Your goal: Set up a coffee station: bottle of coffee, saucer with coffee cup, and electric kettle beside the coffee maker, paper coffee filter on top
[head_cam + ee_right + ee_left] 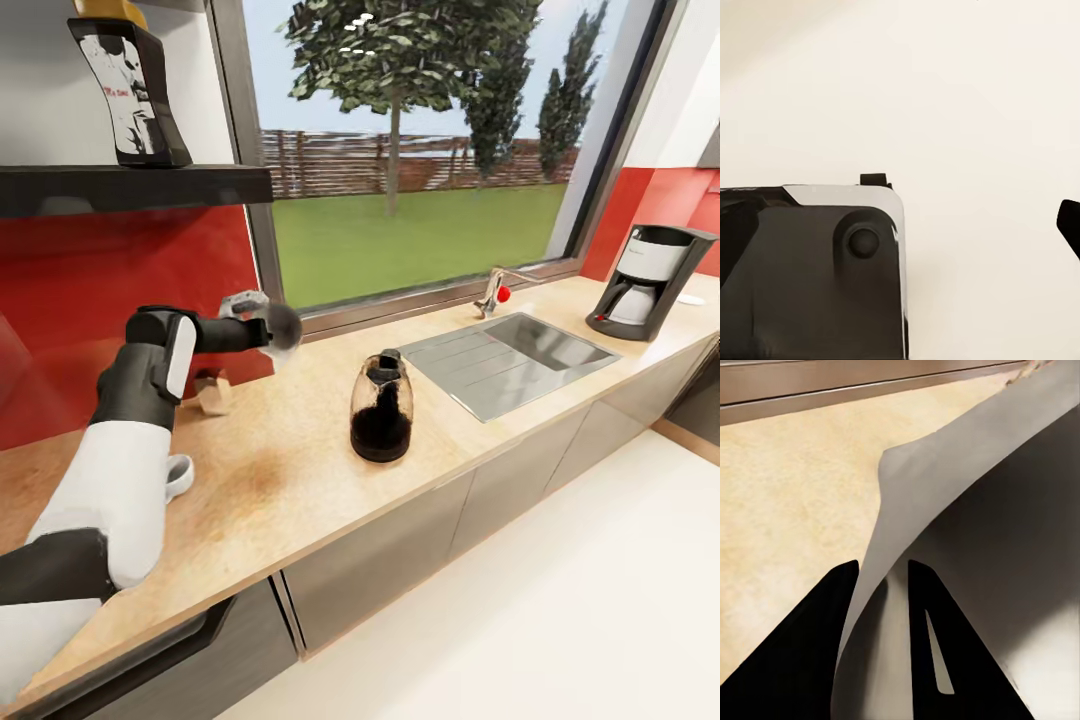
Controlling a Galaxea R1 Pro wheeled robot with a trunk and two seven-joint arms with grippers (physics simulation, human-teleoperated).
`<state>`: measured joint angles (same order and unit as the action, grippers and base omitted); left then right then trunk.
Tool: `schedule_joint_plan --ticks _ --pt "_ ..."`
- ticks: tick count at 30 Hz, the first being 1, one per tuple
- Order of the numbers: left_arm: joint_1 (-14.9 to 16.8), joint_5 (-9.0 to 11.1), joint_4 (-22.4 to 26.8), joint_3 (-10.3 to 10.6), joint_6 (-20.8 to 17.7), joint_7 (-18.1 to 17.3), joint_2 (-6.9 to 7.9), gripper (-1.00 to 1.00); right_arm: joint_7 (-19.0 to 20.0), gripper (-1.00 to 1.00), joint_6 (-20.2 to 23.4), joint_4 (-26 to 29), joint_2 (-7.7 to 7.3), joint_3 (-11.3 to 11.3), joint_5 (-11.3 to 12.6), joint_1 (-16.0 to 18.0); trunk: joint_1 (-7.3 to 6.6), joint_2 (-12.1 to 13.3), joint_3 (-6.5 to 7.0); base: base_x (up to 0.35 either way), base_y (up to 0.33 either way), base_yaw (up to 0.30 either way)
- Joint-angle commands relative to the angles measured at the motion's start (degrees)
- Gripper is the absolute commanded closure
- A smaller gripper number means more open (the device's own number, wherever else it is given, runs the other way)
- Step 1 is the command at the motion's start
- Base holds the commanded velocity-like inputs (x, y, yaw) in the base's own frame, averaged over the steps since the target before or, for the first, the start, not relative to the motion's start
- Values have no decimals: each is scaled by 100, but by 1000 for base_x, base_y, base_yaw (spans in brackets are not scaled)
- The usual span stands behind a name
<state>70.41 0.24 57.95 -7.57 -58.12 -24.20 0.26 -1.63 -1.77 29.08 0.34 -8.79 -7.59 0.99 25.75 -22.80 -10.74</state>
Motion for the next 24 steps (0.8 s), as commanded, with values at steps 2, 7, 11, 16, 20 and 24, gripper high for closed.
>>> schedule_joint_plan --ticks 2,7,11,16,20,24 --pt "298 7 -571 -36 -25 -17 2 100 -10 -100 -16 -8 -4 -25 -58 3 3 -12 -12 0 0 -180" --pt "360 155 -852 -35 7 -14 -33 100 -10 -100 -16 -16 -7 -26 -59 5 3 -12 -12 0 0 -250" --pt "389 173 -842 -42 21 -14 -51 100 -9 -100 -16 -22 -7 -26 -59 6 3 -12 -12 0 0 -264" --pt "660 264 -740 -43 44 33 -148 100 -10 -100 -16 -25 -7 -26 -59 3 3 -12 -12 0 0 -265" --pt "1048 289 -805 -144 40 458 -246 100 -11 -100 -16 -25 -7 -26 -59 5 3 -12 -12 0 0 -265" --pt "1356 410 -997 -582 38 1086 -495 100 -12 -100 -16 -25 -7 -26 -59 5 3 -12 -12 0 0 -265"
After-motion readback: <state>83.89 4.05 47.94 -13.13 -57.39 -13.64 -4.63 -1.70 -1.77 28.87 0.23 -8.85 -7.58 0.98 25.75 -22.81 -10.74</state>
